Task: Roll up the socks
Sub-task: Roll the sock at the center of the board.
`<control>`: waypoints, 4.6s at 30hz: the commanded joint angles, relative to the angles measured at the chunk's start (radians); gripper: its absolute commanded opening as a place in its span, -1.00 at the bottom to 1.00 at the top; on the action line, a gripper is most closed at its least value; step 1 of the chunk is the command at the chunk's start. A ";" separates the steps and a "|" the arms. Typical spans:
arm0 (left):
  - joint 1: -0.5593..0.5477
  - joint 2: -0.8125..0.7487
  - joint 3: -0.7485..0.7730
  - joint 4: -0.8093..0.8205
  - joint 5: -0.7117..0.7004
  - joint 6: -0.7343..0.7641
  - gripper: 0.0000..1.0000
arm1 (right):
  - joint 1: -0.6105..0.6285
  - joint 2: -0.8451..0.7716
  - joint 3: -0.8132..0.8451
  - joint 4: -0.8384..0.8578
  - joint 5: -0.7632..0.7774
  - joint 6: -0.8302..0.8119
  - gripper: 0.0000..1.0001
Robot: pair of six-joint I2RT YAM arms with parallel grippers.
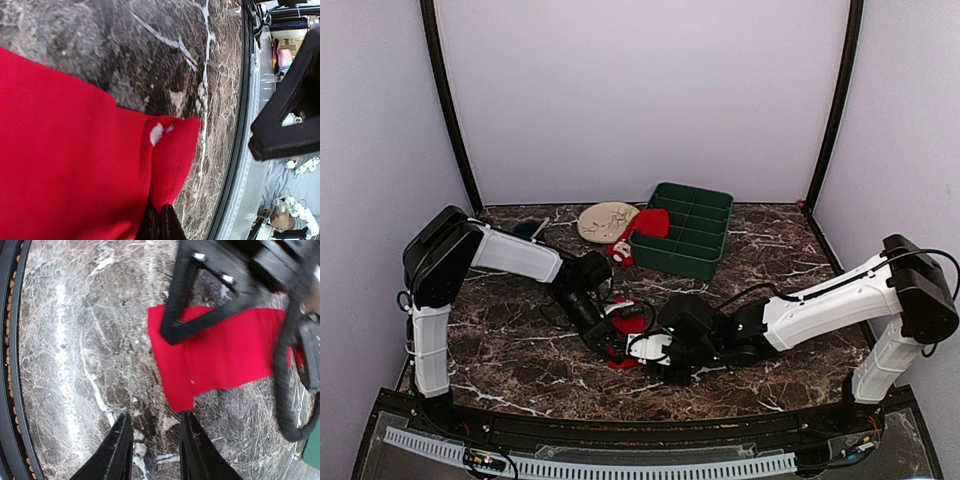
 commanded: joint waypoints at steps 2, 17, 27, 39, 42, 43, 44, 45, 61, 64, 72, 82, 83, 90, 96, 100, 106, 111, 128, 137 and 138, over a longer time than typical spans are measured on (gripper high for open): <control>0.019 0.035 0.048 -0.079 0.064 0.037 -1.00 | 0.035 0.048 0.045 -0.037 0.063 -0.068 -0.37; 0.024 0.075 0.067 -0.123 0.106 0.065 -1.00 | 0.038 0.167 0.140 -0.066 0.172 -0.199 -0.30; 0.028 0.089 0.079 -0.140 0.125 0.082 -1.00 | 0.034 0.228 0.183 -0.105 0.175 -0.237 -0.29; 0.042 0.100 0.089 -0.155 0.143 0.096 -1.00 | -0.011 0.261 0.229 -0.182 0.103 -0.245 -0.51; 0.048 0.100 0.092 -0.158 0.153 0.099 -1.00 | -0.026 0.265 0.232 -0.199 0.088 -0.244 -0.58; 0.050 0.100 0.093 -0.159 0.158 0.100 -1.00 | -0.032 0.266 0.232 -0.201 0.083 -0.244 -0.61; 0.051 0.100 0.094 -0.158 0.161 0.100 -1.00 | -0.036 0.267 0.235 -0.205 0.077 -0.243 -0.63; 0.053 0.100 0.094 -0.158 0.162 0.101 -1.00 | -0.041 0.268 0.237 -0.205 0.075 -0.243 -0.65; 0.061 0.096 0.094 -0.130 0.106 0.048 -0.31 | -0.083 0.290 0.298 -0.241 0.002 -0.237 -0.85; 0.065 0.085 0.089 -0.111 0.089 0.028 -0.17 | -0.083 0.285 0.296 -0.240 -0.005 -0.236 -0.85; 0.083 0.056 0.076 -0.068 0.051 -0.011 -0.07 | -0.083 0.268 0.283 -0.233 -0.018 -0.233 -0.86; 0.138 -0.017 0.026 0.022 -0.008 -0.072 -0.06 | -0.082 0.263 0.290 -0.249 -0.050 -0.209 -0.86; 0.145 -0.023 0.022 0.031 -0.002 -0.078 -0.06 | -0.082 0.266 0.293 -0.253 -0.051 -0.206 -0.86; 0.162 -0.052 0.010 0.062 0.009 -0.096 -0.04 | -0.083 0.274 0.316 -0.277 -0.067 -0.184 -0.86; 0.183 -0.128 -0.052 0.155 -0.054 -0.156 -0.04 | -0.101 0.297 0.386 -0.358 -0.156 -0.144 -0.85; 0.184 -0.192 -0.108 0.244 -0.137 -0.212 -0.03 | -0.119 0.315 0.417 -0.400 -0.226 -0.114 -0.85; 0.185 -0.264 -0.200 0.346 -0.202 -0.268 -0.03 | -0.152 0.354 0.441 -0.450 -0.352 -0.075 -0.85; 0.183 -0.317 -0.264 0.392 -0.220 -0.304 -0.06 | -0.189 0.379 0.435 -0.457 -0.463 -0.037 -0.86; 0.004 -0.519 -0.456 0.545 -0.435 -0.322 -0.09 | -0.282 0.483 0.545 -0.588 -0.719 -0.017 -0.86; -0.082 -0.624 -0.548 0.603 -0.461 -0.288 -0.23 | -0.310 0.506 0.559 -0.607 -0.781 -0.012 -0.86; -0.089 -0.627 -0.552 0.606 -0.467 -0.286 -0.24 | -0.315 0.512 0.563 -0.611 -0.793 -0.012 -0.86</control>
